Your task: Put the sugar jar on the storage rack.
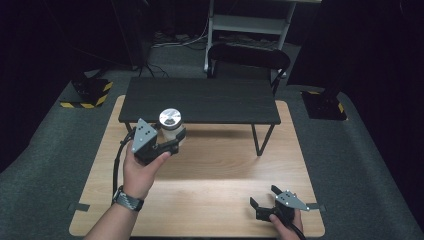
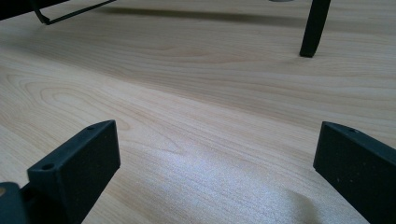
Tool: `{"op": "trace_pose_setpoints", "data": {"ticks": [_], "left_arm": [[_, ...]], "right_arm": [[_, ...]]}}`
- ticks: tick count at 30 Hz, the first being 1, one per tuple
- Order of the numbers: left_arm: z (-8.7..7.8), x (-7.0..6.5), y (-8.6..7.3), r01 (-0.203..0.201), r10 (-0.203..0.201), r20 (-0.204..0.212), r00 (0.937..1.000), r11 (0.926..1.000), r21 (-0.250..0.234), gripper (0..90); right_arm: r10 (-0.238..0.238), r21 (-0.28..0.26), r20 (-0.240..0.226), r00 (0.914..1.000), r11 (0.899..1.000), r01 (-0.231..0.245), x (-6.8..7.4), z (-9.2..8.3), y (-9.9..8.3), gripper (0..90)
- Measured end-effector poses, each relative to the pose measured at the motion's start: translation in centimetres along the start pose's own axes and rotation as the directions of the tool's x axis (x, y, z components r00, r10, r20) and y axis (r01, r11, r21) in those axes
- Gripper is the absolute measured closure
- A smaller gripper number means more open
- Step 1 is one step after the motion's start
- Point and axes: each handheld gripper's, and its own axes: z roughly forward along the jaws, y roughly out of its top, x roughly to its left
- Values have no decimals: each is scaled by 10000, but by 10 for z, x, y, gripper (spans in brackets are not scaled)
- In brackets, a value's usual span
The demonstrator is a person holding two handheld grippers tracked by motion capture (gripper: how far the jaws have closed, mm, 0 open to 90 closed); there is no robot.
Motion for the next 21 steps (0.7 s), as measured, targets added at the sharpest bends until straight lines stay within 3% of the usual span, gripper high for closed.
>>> {"op": "trace_pose_setpoints", "data": {"ticks": [8, 12, 15, 21], "left_arm": [[28, -2, 21, -135, 137, -296, 9995, 9999, 71, 310], [44, -1, 28, -193, 197, -500, 9986, 9998, 86, 310], [56, 2, 31, 42, -38, -550, 9985, 10000, 85, 310], [81, 2, 35, -32, 40, -938, 9956, 10000, 95, 310]], "right_arm": [[-27, -21, -23, 10000, 10000, 27, 0, 0, -1, 0], [-31, -48, -74, 10000, 10000, 30, -1, -1, -1, 0], [-47, -72, -103, 9999, 10000, 47, -1, -1, -2, 0], [-56, -94, -182, 9998, 9999, 54, -3, -1, -2, 0]]}}
